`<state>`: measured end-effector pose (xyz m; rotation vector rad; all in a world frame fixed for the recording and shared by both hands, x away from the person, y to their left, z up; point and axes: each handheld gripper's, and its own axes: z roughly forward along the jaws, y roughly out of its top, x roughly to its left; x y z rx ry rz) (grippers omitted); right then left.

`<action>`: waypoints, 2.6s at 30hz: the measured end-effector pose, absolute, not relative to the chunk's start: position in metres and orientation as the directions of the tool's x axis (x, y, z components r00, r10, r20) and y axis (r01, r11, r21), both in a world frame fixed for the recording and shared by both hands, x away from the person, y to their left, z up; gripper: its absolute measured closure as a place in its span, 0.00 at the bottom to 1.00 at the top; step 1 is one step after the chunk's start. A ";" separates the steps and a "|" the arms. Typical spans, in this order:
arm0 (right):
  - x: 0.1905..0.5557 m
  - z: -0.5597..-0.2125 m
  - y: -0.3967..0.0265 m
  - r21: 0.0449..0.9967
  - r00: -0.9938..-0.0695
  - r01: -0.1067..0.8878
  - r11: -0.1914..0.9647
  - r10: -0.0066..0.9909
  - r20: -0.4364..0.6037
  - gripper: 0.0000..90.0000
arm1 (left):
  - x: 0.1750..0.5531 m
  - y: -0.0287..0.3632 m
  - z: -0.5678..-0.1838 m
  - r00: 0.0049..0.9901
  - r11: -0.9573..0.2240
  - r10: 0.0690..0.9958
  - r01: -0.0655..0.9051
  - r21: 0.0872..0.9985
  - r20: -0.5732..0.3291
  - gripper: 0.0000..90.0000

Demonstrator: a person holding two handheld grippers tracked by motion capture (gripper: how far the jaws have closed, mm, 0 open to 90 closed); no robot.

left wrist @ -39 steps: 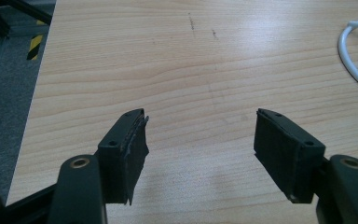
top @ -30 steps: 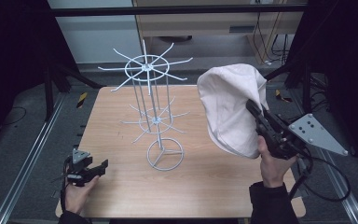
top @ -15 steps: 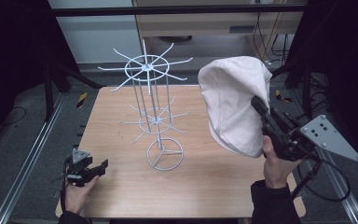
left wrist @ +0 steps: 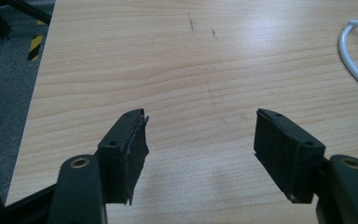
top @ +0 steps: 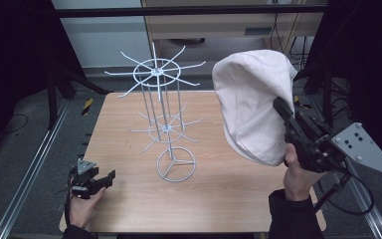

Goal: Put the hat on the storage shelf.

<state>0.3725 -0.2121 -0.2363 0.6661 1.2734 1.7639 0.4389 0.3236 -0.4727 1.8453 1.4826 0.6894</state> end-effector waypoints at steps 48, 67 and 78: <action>0.383 -0.234 -0.158 0.924 -0.649 -0.318 -0.211 0.759 -0.050 0.96 | 0.439 0.324 -0.472 0.219 -0.136 0.976 0.624 0.769 -0.005 0.38; 0.399 -0.273 -0.160 0.960 -0.674 -0.211 -0.186 0.739 -0.005 0.96 | 0.439 0.323 -0.473 0.219 -0.139 0.976 0.627 0.766 -0.002 0.38; 0.408 -0.292 -0.162 0.983 -0.690 -0.121 -0.137 0.724 0.016 0.95 | 0.439 0.323 -0.473 0.219 -0.140 0.976 0.629 0.764 -0.001 0.38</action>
